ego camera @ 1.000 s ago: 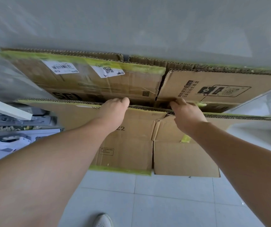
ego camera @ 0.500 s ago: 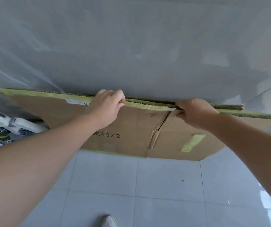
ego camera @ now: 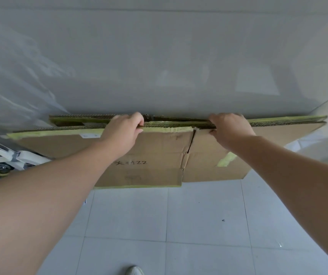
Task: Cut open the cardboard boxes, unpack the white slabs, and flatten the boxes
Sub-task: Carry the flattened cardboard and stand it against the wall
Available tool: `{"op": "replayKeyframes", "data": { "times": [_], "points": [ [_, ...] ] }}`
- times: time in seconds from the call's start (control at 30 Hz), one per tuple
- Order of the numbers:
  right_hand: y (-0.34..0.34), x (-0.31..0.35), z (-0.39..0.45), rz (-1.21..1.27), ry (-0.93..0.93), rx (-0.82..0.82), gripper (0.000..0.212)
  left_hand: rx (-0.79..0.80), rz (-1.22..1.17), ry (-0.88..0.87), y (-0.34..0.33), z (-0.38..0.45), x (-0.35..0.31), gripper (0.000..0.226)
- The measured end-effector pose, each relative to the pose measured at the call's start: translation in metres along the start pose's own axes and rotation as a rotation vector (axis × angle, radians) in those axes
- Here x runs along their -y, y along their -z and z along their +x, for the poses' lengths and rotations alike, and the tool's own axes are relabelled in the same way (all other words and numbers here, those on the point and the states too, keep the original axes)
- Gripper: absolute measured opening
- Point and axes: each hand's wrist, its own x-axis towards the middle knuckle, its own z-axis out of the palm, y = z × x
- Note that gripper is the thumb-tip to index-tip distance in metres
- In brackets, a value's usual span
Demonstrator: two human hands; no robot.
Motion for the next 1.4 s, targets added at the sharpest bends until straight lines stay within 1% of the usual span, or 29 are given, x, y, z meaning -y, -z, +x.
{"op": "replayKeyframes", "data": {
  "times": [0.1, 0.17, 0.3, 0.43, 0.5, 0.6, 0.67, 0.73, 0.77, 0.83, 0.9, 0.97, 1.03, 1.1, 1.17, 1.23, 1.27, 1.3, 1.37, 1.4],
  "points": [
    [-0.002, -0.005, -0.001, -0.066, 0.006, -0.033, 0.033, -0.017, 0.029, 0.018, -0.003, 0.003, -0.007, 0.029],
    [-0.003, -0.007, 0.001, -0.089, 0.034, -0.043, 0.038, -0.027, 0.058, 0.024, -0.005, 0.006, -0.008, 0.038],
    [-0.005, -0.01, 0.004, -0.072, 0.037, -0.002, 0.038, -0.035, 0.136, 0.007, -0.01, 0.008, -0.007, 0.044],
    [-0.011, -0.011, 0.003, -0.046, 0.044, -0.016, 0.041, -0.025, 0.153, -0.021, -0.018, 0.01, -0.011, 0.045],
    [-0.012, -0.012, 0.003, -0.03, 0.053, -0.013, 0.043, -0.043, 0.147, -0.035, -0.021, 0.011, -0.011, 0.046],
    [-0.012, -0.014, 0.002, -0.052, 0.081, -0.001, 0.047, -0.057, 0.153, -0.075, -0.025, 0.013, -0.012, 0.054],
    [-0.011, -0.014, 0.002, -0.057, 0.074, 0.019, 0.051, -0.012, 0.19, -0.068, -0.028, 0.015, -0.013, 0.066],
    [-0.014, -0.014, 0.002, -0.055, 0.047, 0.088, 0.05, 0.099, 0.23, 0.001, -0.033, 0.021, -0.015, 0.073],
    [-0.016, -0.014, 0.002, -0.068, 0.031, 0.127, 0.045, 0.156, 0.256, 0.031, -0.036, 0.025, -0.015, 0.07],
    [-0.021, -0.017, 0.002, -0.076, 0.014, 0.183, 0.035, 0.217, 0.3, 0.033, -0.039, 0.03, -0.014, 0.054],
    [-0.024, -0.018, 0.0, -0.017, -0.01, 0.219, 0.023, 0.21, 0.275, 0.003, -0.038, 0.029, -0.009, 0.044],
    [-0.022, -0.018, -0.002, -0.012, 0.018, 0.283, 0.016, 0.215, 0.232, -0.054, -0.038, 0.022, -0.005, 0.041],
    [-0.016, -0.018, -0.003, -0.05, 0.099, 0.331, 0.019, 0.271, 0.222, -0.108, -0.034, 0.017, -0.004, 0.042],
    [-0.001, -0.021, 0.0, -0.054, 0.134, 0.34, 0.023, 0.344, 0.2, -0.09, -0.019, 0.023, -0.004, 0.044],
    [0.018, -0.023, 0.005, -0.038, 0.169, 0.355, 0.028, 0.475, 0.144, -0.053, 0.003, 0.037, -0.003, 0.046],
    [0.034, -0.026, 0.008, -0.021, 0.187, 0.383, 0.028, 0.567, 0.129, -0.056, 0.02, 0.047, -0.004, 0.047],
    [0.04, -0.027, 0.008, -0.011, 0.183, 0.381, 0.027, 0.565, 0.136, -0.054, 0.025, 0.048, -0.005, 0.048],
    [0.043, -0.028, 0.009, -0.006, 0.173, 0.373, 0.026, 0.53, 0.149, -0.05, 0.028, 0.047, -0.005, 0.049],
    [0.046, -0.028, 0.01, -0.027, 0.164, 0.355, 0.026, 0.41, 0.189, -0.073, 0.027, 0.041, -0.004, 0.051],
    [0.046, -0.028, 0.01, -0.05, 0.173, 0.352, 0.028, 0.381, 0.196, -0.091, 0.025, 0.039, -0.003, 0.051]
  ]
}}
